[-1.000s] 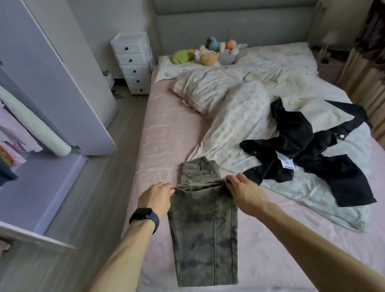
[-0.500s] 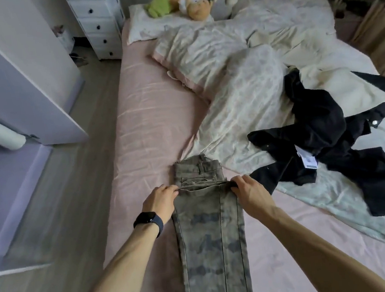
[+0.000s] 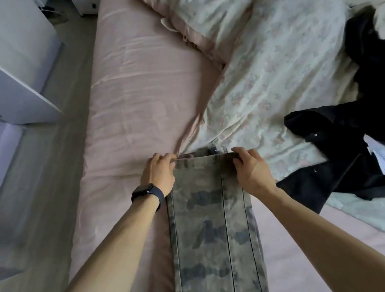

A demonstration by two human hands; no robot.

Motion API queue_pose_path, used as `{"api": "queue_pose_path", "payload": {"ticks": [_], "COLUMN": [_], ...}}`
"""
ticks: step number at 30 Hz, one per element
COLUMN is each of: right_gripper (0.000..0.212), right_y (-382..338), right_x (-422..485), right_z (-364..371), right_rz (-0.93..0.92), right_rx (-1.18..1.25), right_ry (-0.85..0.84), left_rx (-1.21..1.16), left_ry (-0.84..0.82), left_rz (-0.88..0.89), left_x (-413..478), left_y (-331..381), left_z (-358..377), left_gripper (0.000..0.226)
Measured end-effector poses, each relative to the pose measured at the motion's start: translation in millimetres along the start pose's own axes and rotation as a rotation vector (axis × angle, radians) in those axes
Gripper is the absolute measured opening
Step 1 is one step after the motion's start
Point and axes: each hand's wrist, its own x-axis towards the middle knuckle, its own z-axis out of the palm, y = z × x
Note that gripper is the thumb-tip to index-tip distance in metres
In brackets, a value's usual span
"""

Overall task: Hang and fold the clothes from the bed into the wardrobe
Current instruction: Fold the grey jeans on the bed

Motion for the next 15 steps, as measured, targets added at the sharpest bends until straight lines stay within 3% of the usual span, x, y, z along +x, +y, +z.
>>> {"api": "queue_pose_path", "payload": {"ticks": [6, 9, 12, 15], "right_gripper": [0.036, 0.037, 0.045, 0.060], "right_y": [15, 15, 10, 3], "right_x": [6, 10, 4, -46], "right_z": [24, 26, 28, 36], "right_rz": [0.035, 0.076, 0.160, 0.070], "right_rx": [0.101, 0.112, 0.068, -0.119], "right_ry": [0.146, 0.157, 0.169, 0.306], "left_rx": [-0.156, -0.157, -0.013, 0.126], "left_ry": [0.170, 0.146, 0.164, 0.295], "left_rz": [0.039, 0.020, 0.023, 0.154], "left_x": [3, 7, 1, -47], "left_y": [-6, -2, 8, 19], "left_z": [25, 27, 27, 41], "left_gripper": [0.026, 0.028, 0.037, 0.052]}}
